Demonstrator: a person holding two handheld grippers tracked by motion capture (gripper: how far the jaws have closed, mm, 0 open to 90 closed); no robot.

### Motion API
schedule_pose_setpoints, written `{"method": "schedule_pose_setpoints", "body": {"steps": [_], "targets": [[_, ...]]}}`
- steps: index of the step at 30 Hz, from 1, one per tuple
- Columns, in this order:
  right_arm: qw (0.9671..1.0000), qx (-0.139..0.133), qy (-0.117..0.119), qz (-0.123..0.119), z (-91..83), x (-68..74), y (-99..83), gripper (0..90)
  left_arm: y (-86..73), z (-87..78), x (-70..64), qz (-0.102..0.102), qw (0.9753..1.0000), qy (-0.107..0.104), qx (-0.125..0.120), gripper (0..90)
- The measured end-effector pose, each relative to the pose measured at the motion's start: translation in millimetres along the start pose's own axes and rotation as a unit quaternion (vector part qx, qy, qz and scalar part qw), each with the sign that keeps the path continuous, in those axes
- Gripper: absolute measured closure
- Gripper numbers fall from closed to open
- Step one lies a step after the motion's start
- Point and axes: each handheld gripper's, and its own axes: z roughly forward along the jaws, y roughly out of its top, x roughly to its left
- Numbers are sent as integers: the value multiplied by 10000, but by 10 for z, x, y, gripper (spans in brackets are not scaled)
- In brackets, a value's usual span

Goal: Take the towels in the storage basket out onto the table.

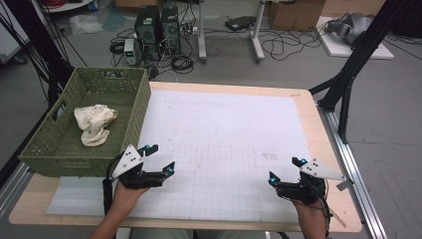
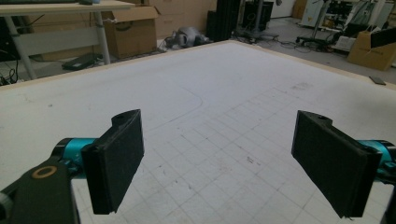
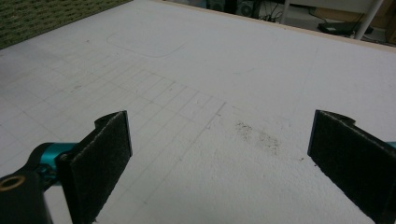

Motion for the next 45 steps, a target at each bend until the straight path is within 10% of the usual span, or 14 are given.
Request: {"method": "schedule_pose_setpoints", "body": {"steps": [31, 45], "targets": [[9999, -13, -51, -114, -10, 19, 5, 55, 98, -4, -35, -84, 9996, -220, 156, 184], [9999, 48, -10, -158, -8, 40, 7, 55, 429, -176, 65, -298, 9989, -340, -77, 179]]}}
